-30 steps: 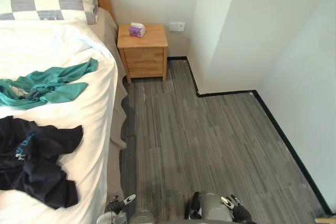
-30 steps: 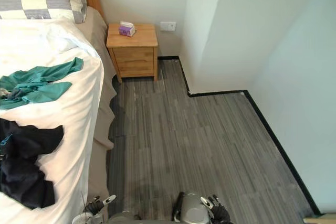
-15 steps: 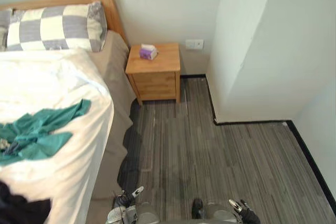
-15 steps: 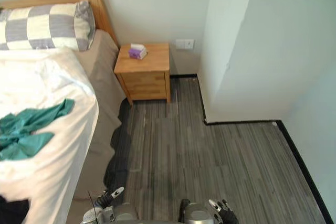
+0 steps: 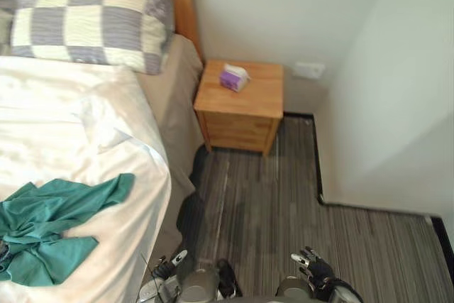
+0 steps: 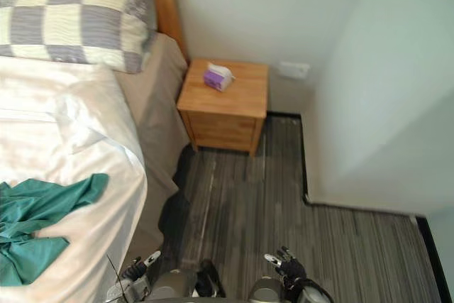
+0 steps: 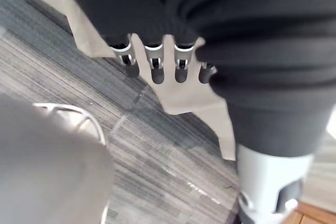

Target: Tidy the bed and pick cloth on bed and put in laundry

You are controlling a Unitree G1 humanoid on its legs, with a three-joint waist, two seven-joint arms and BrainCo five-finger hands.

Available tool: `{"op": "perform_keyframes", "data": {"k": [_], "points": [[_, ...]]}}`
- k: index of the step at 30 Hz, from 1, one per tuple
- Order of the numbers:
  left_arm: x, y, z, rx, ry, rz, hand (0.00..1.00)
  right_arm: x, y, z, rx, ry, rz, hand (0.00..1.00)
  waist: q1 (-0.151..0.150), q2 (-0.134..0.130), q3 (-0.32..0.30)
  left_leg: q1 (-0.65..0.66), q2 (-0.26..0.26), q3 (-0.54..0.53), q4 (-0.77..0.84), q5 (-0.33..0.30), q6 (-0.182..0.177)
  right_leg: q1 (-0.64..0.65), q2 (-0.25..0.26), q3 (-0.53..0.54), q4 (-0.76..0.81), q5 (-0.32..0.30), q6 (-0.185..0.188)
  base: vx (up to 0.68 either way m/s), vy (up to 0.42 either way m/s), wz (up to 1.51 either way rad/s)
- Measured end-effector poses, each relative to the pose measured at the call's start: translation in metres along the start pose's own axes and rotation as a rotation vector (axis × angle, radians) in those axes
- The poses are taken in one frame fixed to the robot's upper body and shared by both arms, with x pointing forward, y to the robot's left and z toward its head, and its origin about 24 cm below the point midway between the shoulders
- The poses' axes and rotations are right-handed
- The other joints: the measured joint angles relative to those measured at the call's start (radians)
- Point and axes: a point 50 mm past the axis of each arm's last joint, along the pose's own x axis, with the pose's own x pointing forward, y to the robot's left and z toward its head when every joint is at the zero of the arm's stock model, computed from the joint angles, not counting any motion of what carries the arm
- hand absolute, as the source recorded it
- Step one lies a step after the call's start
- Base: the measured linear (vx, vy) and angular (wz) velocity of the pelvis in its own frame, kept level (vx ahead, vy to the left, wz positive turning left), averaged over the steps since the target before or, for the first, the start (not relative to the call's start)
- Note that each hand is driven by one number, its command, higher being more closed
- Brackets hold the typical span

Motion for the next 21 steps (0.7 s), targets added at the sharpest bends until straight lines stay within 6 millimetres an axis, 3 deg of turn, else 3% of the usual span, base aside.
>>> {"op": "perform_keyframes", "data": {"k": [3,4,5,6,7,8,9,10,11,12,13,16,18,19,21], "points": [[-0.002,0.0,-0.002,0.013,-0.025,-0.006,0.0,0.0,-0.001,0.005,0.01,-0.043,-0.008,0.0,-0.003,0.022,0.006,0.103,-0.003,-0.171,-0.081,0.002,-0.02,-0.084,0.018,-0.023,-0.138,-0.044,-0.024,0.41,-0.191,1.69],[-0.002,-0.001,-0.002,0.007,-0.032,-0.011,0.0,0.0,-0.002,0.005,0.015,-0.048,-0.012,0.0,-0.002,0.027,0.005,0.121,0.015,-0.253,-0.089,-0.006,-0.037,-0.112,0.051,0.003,-0.283,-0.044,-0.027,0.44,-0.381,1.99],[-0.003,-0.001,-0.003,-0.005,-0.037,-0.014,0.0,-0.001,-0.002,0.004,0.016,-0.043,-0.014,0.0,0.0,0.034,0.002,0.123,0.047,-0.341,-0.089,-0.02,-0.059,-0.142,0.1,0.082,-0.465,-0.017,-0.05,0.41,-0.422,2.03],[-0.002,-0.002,-0.002,-0.012,-0.04,-0.016,0.0,-0.001,-0.001,0.002,0.021,-0.039,-0.013,0.0,0.0,0.036,0.001,0.115,0.059,-0.385,-0.089,-0.026,-0.07,-0.152,0.13,0.134,-0.551,0.008,-0.058,0.33,-0.432,2.15],[-0.003,0.002,-0.004,-0.037,-0.039,-0.004,0.0,-0.001,0.003,-0.001,0.041,-0.042,-0.006,0.0,0.005,0.037,-0.002,0.111,0.087,-0.468,-0.084,-0.045,-0.106,-0.16,0.175,0.285,-0.734,0.071,-0.046,0.26,-0.383,1.66],[-0.004,0.006,-0.005,-0.055,-0.035,0.011,0.0,0.0,0.006,-0.001,0.044,-0.046,0.0,0.0,0.004,0.031,-0.005,0.109,0.098,-0.504,-0.072,-0.06,-0.13,-0.16,0.189,0.355,-0.806,0.099,-0.019,0.37,-0.515,2.06],[-0.006,0.019,-0.011,-0.095,-0.024,0.057,0.0,-0.002,0.012,-0.007,0.019,-0.026,0.028,0.0,0.01,-0.003,-0.025,0.115,0.105,-0.569,-0.04,-0.098,-0.183,-0.16,0.2,0.422,-0.873,0.112,-0.001,0.44,-0.604,1.56],[-0.008,0.028,-0.014,-0.113,-0.019,0.088,0.0,-0.002,0.019,-0.012,0.011,-0.008,0.051,0.0,0.019,-0.033,-0.044,0.122,0.112,-0.592,-0.016,-0.131,-0.213,-0.162,0.2,0.433,-0.848,0.196,-0.026,0.46,-0.639,1.41],[-0.008,0.027,-0.015,-0.125,-0.014,0.091,0.0,-0.002,0.017,-0.011,0.0,-0.004,0.054,0.0,0.025,-0.024,-0.044,0.129,0.133,-0.596,0.002,-0.14,-0.229,-0.165,0.208,0.413,-0.798,0.254,-0.047,0.44,-0.642,1.0],[-0.009,0.018,-0.021,-0.159,0.004,0.081,0.0,-0.001,0.01,-0.006,-0.018,0.005,0.04,0.0,0.033,0.02,-0.052,0.124,0.183,-0.542,0.034,-0.127,-0.246,-0.17,0.233,0.36,-0.718,0.204,-0.085,0.44,-0.65,1.27],[-0.009,0.009,-0.021,-0.193,0.003,0.076,0.0,0.0,0.009,-0.001,-0.026,0.003,0.039,0.0,0.027,0.034,-0.058,0.08,0.224,-0.458,0.074,-0.083,-0.267,-0.165,0.224,0.286,-0.664,0.159,-0.115,0.34,-0.51,1.37],[-0.007,-0.006,-0.017,-0.222,-0.008,0.039,0.0,0.001,0.006,0.002,-0.027,0.003,0.028,0.0,-0.001,0.057,-0.042,0.021,0.311,-0.232,0.208,-0.045,-0.295,-0.031,0.198,0.121,-0.705,0.129,-0.15,0.25,-0.422,1.73],[-0.008,-0.009,-0.014,-0.144,-0.037,0.004,0.0,-0.001,0.002,-0.002,-0.016,0.018,0.018,0.0,0.007,0.051,-0.039,0.041,0.301,-0.065,0.2,-0.045,-0.295,0.078,0.181,0.04,-0.782,0.13,-0.151,0.1,-0.274,1.38],[-0.007,-0.015,-0.01,-0.057,-0.068,-0.03,0.0,-0.001,0.0,0.001,-0.007,0.01,0.013,0.0,0.004,0.057,-0.04,0.042,0.265,0.045,0.136,-0.039,-0.284,0.092,0.173,-0.007,-0.809,0.13,-0.151,-0.03,-0.109,0.84],[-0.007,-0.018,-0.009,-0.008,-0.076,-0.044,0.0,-0.001,-0.001,0.002,0.006,0.003,0.009,0.0,-0.002,0.063,-0.04,0.04,0.24,0.124,0.066,-0.015,-0.24,0.092,0.175,-0.036,-0.822,0.129,-0.147,-0.05,-0.022,0.64]]}}
